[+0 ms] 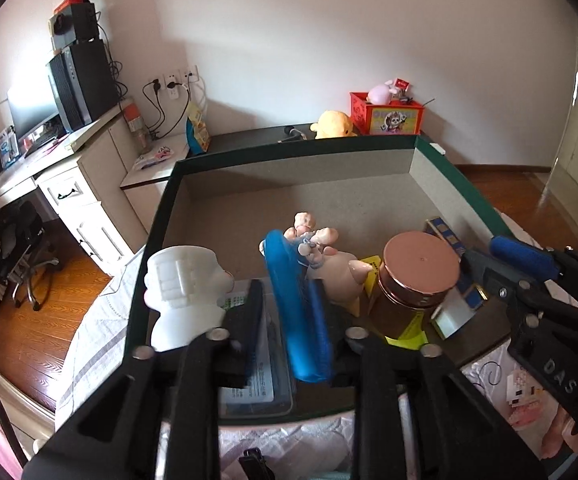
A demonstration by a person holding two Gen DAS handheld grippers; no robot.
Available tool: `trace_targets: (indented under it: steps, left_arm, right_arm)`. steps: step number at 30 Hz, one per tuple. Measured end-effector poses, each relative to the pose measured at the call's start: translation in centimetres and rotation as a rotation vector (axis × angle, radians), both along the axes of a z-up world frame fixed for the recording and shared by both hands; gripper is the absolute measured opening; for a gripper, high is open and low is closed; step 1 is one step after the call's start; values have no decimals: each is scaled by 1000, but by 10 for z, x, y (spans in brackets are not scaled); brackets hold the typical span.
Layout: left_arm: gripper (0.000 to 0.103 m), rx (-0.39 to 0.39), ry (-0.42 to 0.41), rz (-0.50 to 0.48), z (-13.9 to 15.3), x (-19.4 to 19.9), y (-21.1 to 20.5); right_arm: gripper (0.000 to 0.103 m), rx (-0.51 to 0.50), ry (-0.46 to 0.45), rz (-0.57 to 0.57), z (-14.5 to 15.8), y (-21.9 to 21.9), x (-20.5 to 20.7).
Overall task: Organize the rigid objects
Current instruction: 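Open and withdraw both tools from the pink box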
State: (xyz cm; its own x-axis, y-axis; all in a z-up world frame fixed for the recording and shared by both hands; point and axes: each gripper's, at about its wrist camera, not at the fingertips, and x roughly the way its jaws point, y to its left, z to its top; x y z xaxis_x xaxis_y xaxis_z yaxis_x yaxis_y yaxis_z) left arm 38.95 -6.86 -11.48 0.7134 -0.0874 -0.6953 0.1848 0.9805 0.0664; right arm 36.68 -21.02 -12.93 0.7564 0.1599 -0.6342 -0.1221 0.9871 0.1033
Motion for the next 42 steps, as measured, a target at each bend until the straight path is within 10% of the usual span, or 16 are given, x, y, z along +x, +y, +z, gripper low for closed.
trace_targets:
  steps: [2, 4, 8, 25, 42]
  left_arm:
    - [75, -15, -39, 7, 11, -14, 3]
    - [85, -22, -108, 16, 24, -36, 9]
    - [100, -48, -175, 30, 45, -80, 25]
    - [103, -91, -382, 109, 85, -276, 74]
    - [103, -94, -440, 98, 96, -314, 70]
  right_arm:
    - [52, 5, -18, -2, 8, 0, -5]
    - [80, -10, -47, -21, 19, 3, -16]
    - [85, 27, -139, -31, 45, 5, -61]
    - [103, -23, -322, -43, 94, 53, -250]
    - [103, -45, -389, -64, 105, 56, -314]
